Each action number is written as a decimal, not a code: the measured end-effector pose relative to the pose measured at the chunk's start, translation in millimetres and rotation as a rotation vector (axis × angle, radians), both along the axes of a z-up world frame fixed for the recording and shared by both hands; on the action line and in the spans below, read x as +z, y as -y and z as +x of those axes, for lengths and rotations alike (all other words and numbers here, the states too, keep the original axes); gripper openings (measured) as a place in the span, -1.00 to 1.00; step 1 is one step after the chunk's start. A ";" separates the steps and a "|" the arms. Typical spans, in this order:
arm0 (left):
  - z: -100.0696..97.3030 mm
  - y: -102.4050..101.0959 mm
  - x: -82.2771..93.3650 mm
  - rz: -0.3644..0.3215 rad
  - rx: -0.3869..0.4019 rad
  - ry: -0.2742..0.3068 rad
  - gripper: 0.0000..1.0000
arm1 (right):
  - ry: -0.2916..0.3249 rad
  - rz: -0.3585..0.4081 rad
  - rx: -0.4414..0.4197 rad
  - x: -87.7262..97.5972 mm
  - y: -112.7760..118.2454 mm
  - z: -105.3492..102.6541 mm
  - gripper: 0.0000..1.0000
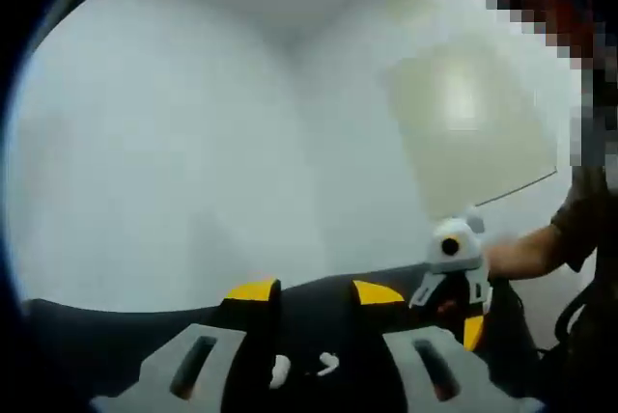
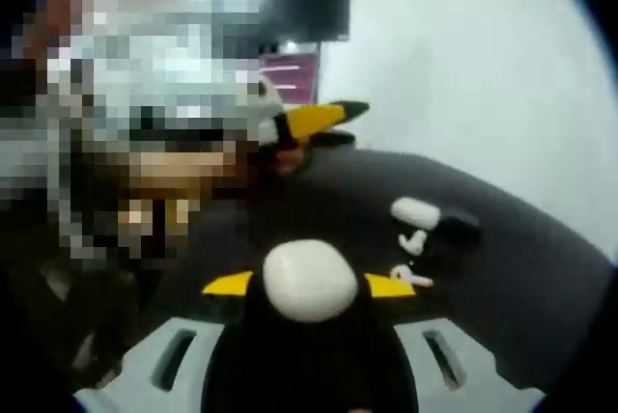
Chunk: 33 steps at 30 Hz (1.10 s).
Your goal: Pick up three earphones and place each one into its charging case using tactile feedback, ensure that each earphone is properly inserted and securely positioned inside the case.
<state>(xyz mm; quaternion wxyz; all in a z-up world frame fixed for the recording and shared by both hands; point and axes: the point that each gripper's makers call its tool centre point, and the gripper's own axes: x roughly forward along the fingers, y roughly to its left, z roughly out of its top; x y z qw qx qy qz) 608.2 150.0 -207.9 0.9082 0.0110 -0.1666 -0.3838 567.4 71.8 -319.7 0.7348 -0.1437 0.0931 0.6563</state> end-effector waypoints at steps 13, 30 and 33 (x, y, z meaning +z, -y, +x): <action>1.9 1.1 -1.5 0.025 0.031 0.014 -0.48 | 0.107 0.002 -0.002 2.9 -1.5 -5.8 -0.23; 8.8 -22.0 7.4 -0.049 0.113 0.019 -0.50 | 0.428 -0.055 -0.653 46.4 95.9 106.5 -0.24; 11.3 -27.5 7.9 -0.044 0.150 0.029 -0.51 | 0.279 -0.008 -0.806 41.5 125.4 130.9 -0.24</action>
